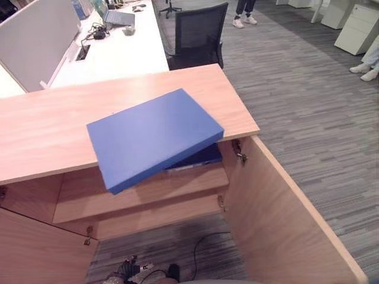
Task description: Put the empty folder in the office cabinet
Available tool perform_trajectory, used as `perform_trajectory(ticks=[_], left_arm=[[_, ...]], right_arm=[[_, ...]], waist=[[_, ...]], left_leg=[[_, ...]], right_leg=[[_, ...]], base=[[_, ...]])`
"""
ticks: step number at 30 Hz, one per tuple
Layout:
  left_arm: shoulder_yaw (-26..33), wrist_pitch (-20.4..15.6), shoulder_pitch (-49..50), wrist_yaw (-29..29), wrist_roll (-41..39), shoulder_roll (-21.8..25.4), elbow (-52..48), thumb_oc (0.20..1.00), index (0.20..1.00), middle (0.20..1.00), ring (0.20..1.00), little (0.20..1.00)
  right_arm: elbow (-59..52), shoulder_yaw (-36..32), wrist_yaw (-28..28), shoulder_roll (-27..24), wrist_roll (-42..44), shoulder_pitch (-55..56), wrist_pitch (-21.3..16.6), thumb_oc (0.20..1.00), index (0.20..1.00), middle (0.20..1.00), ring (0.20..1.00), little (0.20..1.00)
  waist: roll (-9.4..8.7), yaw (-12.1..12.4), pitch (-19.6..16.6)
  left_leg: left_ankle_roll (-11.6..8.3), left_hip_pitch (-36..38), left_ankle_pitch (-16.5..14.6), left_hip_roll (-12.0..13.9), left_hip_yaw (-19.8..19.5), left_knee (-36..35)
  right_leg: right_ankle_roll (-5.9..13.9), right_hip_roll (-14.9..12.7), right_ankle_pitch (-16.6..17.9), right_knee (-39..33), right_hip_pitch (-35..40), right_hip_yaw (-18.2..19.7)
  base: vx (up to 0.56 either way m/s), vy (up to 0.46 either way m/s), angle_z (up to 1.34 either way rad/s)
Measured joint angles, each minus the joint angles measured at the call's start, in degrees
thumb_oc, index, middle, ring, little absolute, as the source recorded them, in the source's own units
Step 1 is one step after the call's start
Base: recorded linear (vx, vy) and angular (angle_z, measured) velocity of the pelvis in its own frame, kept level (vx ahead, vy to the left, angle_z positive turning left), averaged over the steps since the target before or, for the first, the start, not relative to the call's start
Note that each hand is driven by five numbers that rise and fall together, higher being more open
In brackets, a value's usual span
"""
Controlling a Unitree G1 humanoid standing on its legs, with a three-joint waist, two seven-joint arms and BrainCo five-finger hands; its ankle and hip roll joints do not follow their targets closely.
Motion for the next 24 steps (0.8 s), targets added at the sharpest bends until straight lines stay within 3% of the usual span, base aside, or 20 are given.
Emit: perform_trajectory(ticks=[2, 4, 11, 13, 18, 24], left_arm=[[0.0, 0.0, -0.3, 0.0, 0.0, 0.0, -0.2, 1.0, 1.0, 1.0, 1.0, 1.0], [-0.1, 0.0, -0.2, 0.0, 0.0, 0.0, -0.3, 1.0, 1.0, 1.0, 1.0, 1.0], [-0.6, 0.0, -0.3, 0.0, 0.1, 1.1, -0.4, 1.0, 1.0, 1.0, 1.0, 1.0], [-0.4, 0.0, -0.9, 0.2, -0.1, 1.8, -0.6, 1.0, 1.0, 1.0, 1.0, 1.0], [-0.4, -0.1, -0.2, 0.2, -0.2, 1.4, -0.5, 1.0, 1.0, 1.0, 1.0, 1.0], [0.0, -0.2, 1.7, 0.3, -0.3, -0.5, -0.4, 1.0, 1.0, 1.0, 1.0, 1.0]], right_arm=[[-0.2, -0.4, 0.2, 0.3, 0.0, -0.3, -0.1, 1.0, 1.0, 1.0, 1.0, 1.0], [-0.3, -0.3, 0.2, 0.6, 0.0, -0.8, -0.1, 1.0, 1.0, 1.0, 1.0, 1.0], [-0.4, 0.3, 0.3, 1.9, 0.0, -3.4, -0.1, 1.0, 1.0, 1.0, 1.0, 1.0], [-0.3, 2.2, 0.2, 2.0, 0.1, -3.3, 0.0, 1.0, 1.0, 1.0, 1.0, 1.0], [-0.6, 2.4, 0.3, 2.0, 0.1, -3.4, -0.1, 1.0, 1.0, 1.0, 1.0, 1.0], [-0.9, 2.9, 0.7, 1.3, 0.1, -3.4, -0.9, 1.0, 1.0, 1.0, 1.0, 1.0]], waist=[[0.2, -0.1, 0.2], [0.33, 0.0, 0.2], [-0.36, 0.8, 1.3], [-0.33, 1.6, 1.6], [1.4, 2.3, 2.3], [4.83, 2.8, 2.2]], left_leg=[[0.03, 0.0, -2.7, -0.7, 0.2, -0.1], [0.02, -0.3, -3.1, -0.9, 0.1, -0.5], [0.5, -2.2, -2.9, -1.2, 2.1, 0.8], [1.69, -2.5, -1.9, -1.1, 2.2, 0.9], [1.2, -2.5, -1.9, 0.2, 1.6, 0.2], [0.42, -4.9, -0.1, 3.5, -0.4, 2.9]], right_leg=[[0.83, -0.7, 0.5, -0.1, -0.4, 0.4], [1.16, -1.0, 0.7, 0.4, -1.1, 1.0], [1.7, -2.3, -0.4, 5.6, -6.0, 2.4], [2.31, -2.0, -0.1, 6.8, -6.7, 1.1], [2.15, -0.7, -0.4, 6.7, -6.1, 0.9], [-1.17, 3.4, -1.1, 6.5, -6.9, -0.3]], base=[[-0.01, 0.131, -0.03], [-0.02, 0.079, -0.08], [-0.1, 0.048, -0.13], [-0.1, 0.02, 0.03], [-0.02, -0.09, 0.04], [-0.11, -0.134, 0.15]])
